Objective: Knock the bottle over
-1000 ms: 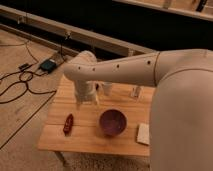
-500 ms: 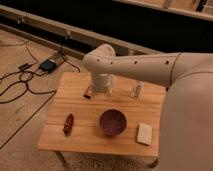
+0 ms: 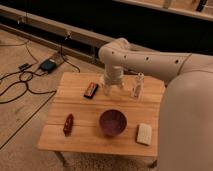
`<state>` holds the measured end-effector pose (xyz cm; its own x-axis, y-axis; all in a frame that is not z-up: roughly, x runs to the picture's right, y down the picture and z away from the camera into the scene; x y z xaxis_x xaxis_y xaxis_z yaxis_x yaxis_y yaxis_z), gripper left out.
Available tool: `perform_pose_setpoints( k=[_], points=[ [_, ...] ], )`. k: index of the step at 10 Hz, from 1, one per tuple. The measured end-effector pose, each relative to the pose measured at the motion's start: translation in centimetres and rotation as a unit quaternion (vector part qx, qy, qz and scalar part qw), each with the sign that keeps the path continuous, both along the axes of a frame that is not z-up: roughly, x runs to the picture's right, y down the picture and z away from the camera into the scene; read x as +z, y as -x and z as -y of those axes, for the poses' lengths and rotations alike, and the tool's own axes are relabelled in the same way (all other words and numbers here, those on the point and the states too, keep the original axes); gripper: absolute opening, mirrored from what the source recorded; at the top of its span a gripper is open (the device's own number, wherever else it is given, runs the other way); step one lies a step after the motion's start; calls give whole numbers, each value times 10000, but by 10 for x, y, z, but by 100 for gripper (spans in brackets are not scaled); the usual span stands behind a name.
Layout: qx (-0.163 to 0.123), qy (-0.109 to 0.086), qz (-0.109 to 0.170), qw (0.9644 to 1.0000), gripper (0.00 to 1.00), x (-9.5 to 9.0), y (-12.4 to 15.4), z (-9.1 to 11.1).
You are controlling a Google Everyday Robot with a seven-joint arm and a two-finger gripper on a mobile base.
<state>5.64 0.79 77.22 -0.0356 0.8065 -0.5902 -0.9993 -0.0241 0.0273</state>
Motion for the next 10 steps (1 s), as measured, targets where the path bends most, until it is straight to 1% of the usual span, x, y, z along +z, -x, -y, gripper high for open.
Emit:
perform_pose_setpoints(
  k=[4, 5, 6, 10],
  points=[
    [87, -64, -248, 9996, 65, 24, -44, 29],
    [105, -77, -273, 9995, 65, 29, -51, 34],
    [153, -110, -294, 9994, 65, 38, -63, 43],
    [289, -190, -338, 9988, 65, 62, -94, 65]
  ],
)
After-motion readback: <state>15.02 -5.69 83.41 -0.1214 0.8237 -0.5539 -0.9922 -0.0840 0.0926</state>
